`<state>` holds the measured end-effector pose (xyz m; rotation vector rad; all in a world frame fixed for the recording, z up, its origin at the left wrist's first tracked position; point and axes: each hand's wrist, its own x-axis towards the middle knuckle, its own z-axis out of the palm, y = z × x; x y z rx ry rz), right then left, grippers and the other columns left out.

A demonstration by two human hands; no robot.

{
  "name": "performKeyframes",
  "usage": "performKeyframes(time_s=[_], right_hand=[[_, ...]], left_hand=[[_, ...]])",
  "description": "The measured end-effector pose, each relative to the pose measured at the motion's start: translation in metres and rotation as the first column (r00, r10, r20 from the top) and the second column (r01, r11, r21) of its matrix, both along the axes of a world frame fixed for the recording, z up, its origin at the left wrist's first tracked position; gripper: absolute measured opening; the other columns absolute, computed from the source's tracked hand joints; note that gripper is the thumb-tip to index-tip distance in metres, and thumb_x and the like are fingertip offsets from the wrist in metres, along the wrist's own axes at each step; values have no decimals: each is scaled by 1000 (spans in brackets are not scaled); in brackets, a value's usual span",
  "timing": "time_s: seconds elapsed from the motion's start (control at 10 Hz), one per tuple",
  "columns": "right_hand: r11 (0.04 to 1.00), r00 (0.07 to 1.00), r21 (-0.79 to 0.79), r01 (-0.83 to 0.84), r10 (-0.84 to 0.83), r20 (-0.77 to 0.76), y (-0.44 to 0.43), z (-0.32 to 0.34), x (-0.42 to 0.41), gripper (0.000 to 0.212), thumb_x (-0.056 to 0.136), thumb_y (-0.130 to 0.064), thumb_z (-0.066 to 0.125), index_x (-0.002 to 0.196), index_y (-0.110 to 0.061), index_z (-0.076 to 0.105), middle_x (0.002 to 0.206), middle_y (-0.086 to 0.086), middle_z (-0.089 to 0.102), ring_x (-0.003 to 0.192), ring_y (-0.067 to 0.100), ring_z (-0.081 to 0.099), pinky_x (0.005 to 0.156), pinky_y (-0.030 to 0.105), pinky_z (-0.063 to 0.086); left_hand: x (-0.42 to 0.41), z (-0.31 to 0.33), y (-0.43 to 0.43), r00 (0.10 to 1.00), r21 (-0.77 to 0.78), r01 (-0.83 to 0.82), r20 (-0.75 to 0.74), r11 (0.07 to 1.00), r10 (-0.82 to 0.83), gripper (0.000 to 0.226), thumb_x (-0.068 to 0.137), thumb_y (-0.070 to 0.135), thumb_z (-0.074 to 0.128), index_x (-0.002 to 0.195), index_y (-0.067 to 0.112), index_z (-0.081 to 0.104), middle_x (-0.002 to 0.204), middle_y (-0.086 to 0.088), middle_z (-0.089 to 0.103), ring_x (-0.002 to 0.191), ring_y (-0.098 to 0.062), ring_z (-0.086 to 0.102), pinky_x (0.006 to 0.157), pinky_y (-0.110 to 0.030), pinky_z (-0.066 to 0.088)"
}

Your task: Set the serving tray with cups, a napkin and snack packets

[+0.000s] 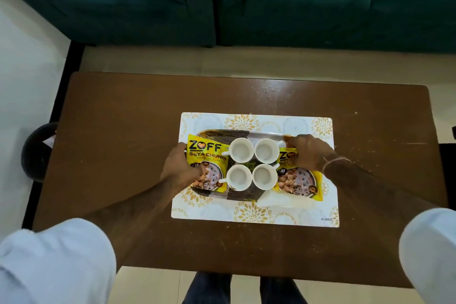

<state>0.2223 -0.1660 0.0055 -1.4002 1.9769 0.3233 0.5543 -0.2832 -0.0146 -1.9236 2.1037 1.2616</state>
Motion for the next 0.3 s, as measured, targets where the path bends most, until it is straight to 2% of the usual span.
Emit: performKeyframes(time_s=[0.1,0.2,0.3], right_hand=[[997,994,-74,0,-7,-105,6,-2,9,51,78,-35,67,125,-19,52,116,9,57,109,32,55,86,45,50],[989,987,-140,36,-57,-152,3,10,19,52,79,-30,62,127,-17,46,123,11,50,113,35,50,89,51,46],[960,984,-272,66,-107,-139,-9,18,31,62,95,-38,49,150,-18,29,156,13,30,138,37,36,109,55,35]], left_hand=[[-1,-1,1,994,-61,61,90,996,-55,83,68,28,83,138,20,40,127,-10,52,117,-29,52,90,-43,51],[-8,15,-4,977,-117,133,184,984,-110,106,67,30,82,154,21,21,144,-11,39,131,-33,38,102,-50,44],[-24,36,-10,948,-227,285,208,931,-240,103,78,39,72,159,25,9,164,-7,18,146,-35,22,113,-53,34]])
